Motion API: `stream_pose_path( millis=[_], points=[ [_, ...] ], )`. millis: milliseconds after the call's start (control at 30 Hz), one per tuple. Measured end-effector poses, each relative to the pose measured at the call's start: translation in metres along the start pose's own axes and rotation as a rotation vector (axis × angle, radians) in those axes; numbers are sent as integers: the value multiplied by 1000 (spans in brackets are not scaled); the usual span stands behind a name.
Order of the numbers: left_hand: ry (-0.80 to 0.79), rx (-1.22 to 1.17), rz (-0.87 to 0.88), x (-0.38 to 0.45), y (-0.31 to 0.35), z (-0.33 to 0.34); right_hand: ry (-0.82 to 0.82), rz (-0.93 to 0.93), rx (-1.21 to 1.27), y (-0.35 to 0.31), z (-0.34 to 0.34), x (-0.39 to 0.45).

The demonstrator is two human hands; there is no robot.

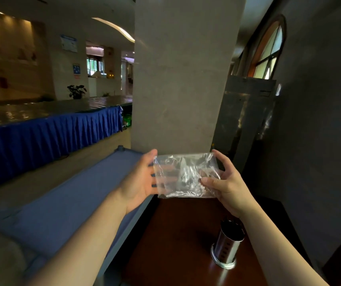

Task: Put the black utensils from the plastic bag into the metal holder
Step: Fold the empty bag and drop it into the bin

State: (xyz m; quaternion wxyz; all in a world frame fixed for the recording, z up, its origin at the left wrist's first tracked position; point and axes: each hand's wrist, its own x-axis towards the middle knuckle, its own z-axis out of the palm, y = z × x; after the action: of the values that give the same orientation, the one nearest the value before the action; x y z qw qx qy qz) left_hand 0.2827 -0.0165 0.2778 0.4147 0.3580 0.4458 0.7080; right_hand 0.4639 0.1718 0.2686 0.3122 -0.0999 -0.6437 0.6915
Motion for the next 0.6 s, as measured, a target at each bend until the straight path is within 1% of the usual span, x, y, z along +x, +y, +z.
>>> stream_pose_path(
  millis=[67,167,200,300,367,467,533,600],
  points=[
    [126,178,12,-9,-6,-1,14,-63,-68,6,14,4],
    [336,248,145,-26,-10,-2,6,-148,-108,13,33,7],
    [381,280,208,-32,-9,-1,0,-179,-118,16,39,7],
    [447,386,381,-52,-8,2,-11,-273,-135,26,58,2],
    [486,399,451,-68,-9,5,-21,-315,-125,33,69,-3],
    [589,399,498,-93,-15,8,-52,-285,-90,44,83,-9],
    [661,381,501,-108,-23,7,-76,-263,-80,51,89,-12],
    [675,301,480,-123,-31,4,-98,-250,-83,57,95,-15]
  ],
)
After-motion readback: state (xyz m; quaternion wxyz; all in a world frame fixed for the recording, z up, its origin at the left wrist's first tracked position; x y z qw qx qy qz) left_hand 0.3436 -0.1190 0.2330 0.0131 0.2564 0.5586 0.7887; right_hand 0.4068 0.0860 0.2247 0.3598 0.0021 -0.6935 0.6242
